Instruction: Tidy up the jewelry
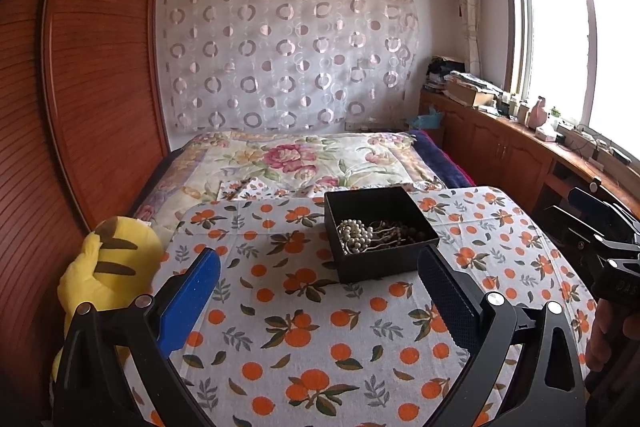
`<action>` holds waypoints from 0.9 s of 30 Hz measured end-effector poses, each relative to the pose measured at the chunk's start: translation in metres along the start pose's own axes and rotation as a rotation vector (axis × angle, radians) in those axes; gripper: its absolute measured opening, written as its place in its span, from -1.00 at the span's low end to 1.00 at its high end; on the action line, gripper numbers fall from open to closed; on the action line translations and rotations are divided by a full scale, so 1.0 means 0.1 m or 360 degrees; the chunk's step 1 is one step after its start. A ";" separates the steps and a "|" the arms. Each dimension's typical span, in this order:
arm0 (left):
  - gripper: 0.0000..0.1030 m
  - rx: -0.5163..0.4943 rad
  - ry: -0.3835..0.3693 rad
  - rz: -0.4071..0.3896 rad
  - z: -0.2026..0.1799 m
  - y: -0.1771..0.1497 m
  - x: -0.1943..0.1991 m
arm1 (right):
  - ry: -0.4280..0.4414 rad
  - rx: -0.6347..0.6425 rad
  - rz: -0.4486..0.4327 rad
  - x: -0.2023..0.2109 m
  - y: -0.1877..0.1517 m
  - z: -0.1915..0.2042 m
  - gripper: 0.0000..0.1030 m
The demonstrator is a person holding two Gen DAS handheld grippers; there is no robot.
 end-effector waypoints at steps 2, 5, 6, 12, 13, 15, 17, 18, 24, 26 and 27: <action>0.85 0.0000 0.0000 0.0000 0.00 0.00 0.00 | -0.0001 0.0000 0.0002 0.00 0.00 0.00 0.95; 0.85 0.0001 0.0000 -0.0007 0.00 0.01 0.00 | -0.0003 -0.0002 0.0002 0.00 -0.01 0.00 0.95; 0.85 0.0002 -0.0001 -0.0006 0.01 0.00 0.00 | -0.0003 -0.0002 0.0003 0.00 -0.02 0.00 0.95; 0.85 0.0003 -0.0002 -0.0008 0.01 -0.01 0.00 | -0.0001 -0.0003 0.0003 0.00 -0.01 0.00 0.95; 0.85 0.0002 -0.0001 -0.0008 0.01 -0.01 0.00 | 0.0001 -0.0004 0.0002 0.00 -0.01 0.00 0.95; 0.85 0.0002 -0.0001 -0.0007 0.01 -0.01 0.00 | -0.0001 -0.0003 0.0003 0.01 -0.01 0.00 0.95; 0.85 0.0002 -0.0002 -0.0009 0.01 0.00 0.00 | -0.0002 -0.0002 0.0003 0.00 0.00 0.00 0.95; 0.85 0.0001 0.0000 -0.0011 -0.01 -0.01 0.00 | 0.0000 -0.0003 0.0002 0.01 -0.01 0.00 0.95; 0.85 -0.0006 0.0001 -0.0021 -0.05 -0.02 0.03 | 0.0000 -0.0003 0.0002 0.01 0.00 -0.01 0.95; 0.85 -0.0007 -0.0001 -0.0026 -0.07 -0.01 0.04 | -0.0001 -0.0002 0.0003 0.01 -0.02 0.00 0.95; 0.85 -0.0007 -0.0002 -0.0029 -0.08 0.00 0.05 | -0.0002 -0.0001 0.0002 0.01 -0.01 -0.01 0.95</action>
Point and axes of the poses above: each gripper's, at about its wrist camera, not at the fingertips, and x roughly against the way its jaws point, z to its left, y to its top, the point moved 10 cm from there along -x, roughly the way its jaws point, and after that the axes turned 7 degrees about x, right-handed, at the moved point
